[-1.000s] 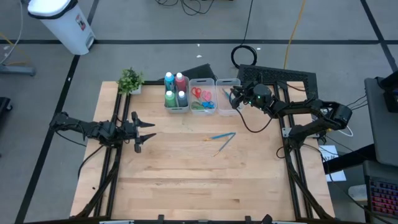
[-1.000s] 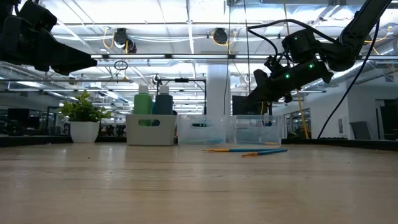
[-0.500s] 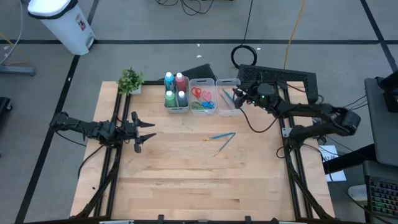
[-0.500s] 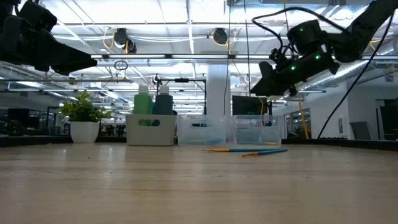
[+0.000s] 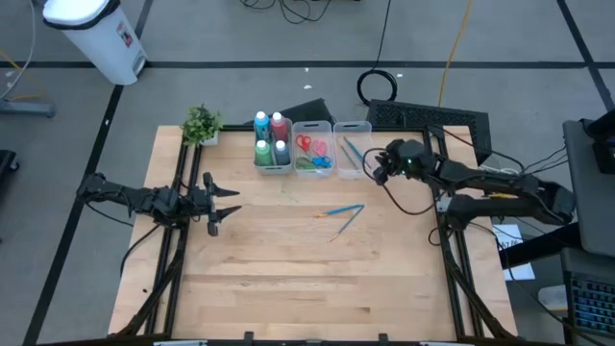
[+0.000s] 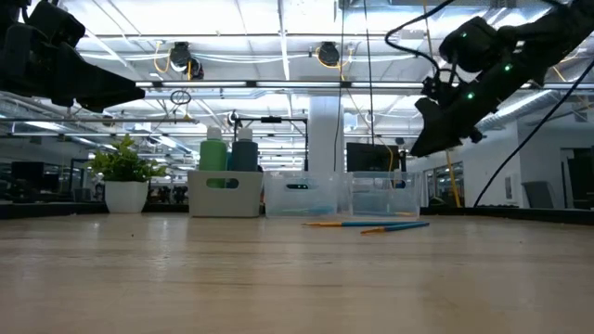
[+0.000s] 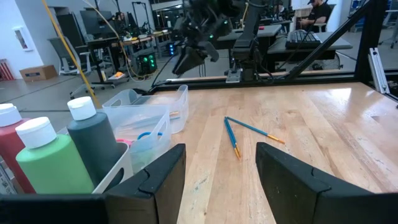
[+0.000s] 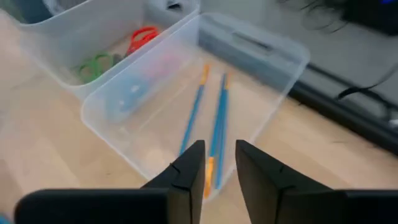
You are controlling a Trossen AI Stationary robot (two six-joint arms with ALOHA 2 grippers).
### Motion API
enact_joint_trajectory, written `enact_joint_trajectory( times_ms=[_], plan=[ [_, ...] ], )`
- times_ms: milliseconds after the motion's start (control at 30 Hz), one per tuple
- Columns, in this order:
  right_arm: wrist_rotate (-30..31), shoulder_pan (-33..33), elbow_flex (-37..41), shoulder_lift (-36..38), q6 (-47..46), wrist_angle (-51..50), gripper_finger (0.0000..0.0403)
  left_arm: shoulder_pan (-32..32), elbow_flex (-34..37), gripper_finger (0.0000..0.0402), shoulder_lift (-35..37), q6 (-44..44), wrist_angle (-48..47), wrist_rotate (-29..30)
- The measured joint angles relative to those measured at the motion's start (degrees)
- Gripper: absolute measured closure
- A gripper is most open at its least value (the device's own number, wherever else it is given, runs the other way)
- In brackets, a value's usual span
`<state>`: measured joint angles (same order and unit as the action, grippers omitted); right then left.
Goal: Pick & Place Paint Supplies
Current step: Adjust the right transparent bin
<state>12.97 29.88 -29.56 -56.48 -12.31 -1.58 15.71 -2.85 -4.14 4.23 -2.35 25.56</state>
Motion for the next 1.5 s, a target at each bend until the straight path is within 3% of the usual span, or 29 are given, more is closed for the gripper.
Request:
enact_joint_trajectory(
  times_ms=[167, 300, 467, 800, 1133, 1500],
  plan=[
    [10.2, -4.5, 2.2, 3.3, -1.0, -1.5, 0.0362, 0.0, 0.0, 0.0199, 0.0, 0.0, 0.0, 0.0],
    [12.2, -6.0, 8.8, 3.9, -2.0, 5.5, 0.0397, 0.0, 0.0, 0.0199, 0.0, 0.0, 0.0, 0.0],
    [12.3, -5.6, 15.8, 3.8, -2.0, 14.6, 0.0397, 0.0, 0.0, 0.0199, 0.0, 0.0, 0.0, 0.0],
    [10.8, -5.7, 18.7, 2.8, -8.0, 15.4, 0.0402, 0.0, 0.0, 0.0199, 0.0, 0.0, 0.0, 0.0],
    [10.8, -5.6, 21.1, -9.2, -8.3, 34.0, 0.0403, 0.0, 0.0, 0.0199, 0.0, 0.0, 0.0, 0.0],
    [6.3, -5.6, 21.1, -17.9, -9.6, 46.5, 0.0403, 0.0, 0.0, 0.0199, 0.0, 0.0, 0.0, 0.0]
  ],
)
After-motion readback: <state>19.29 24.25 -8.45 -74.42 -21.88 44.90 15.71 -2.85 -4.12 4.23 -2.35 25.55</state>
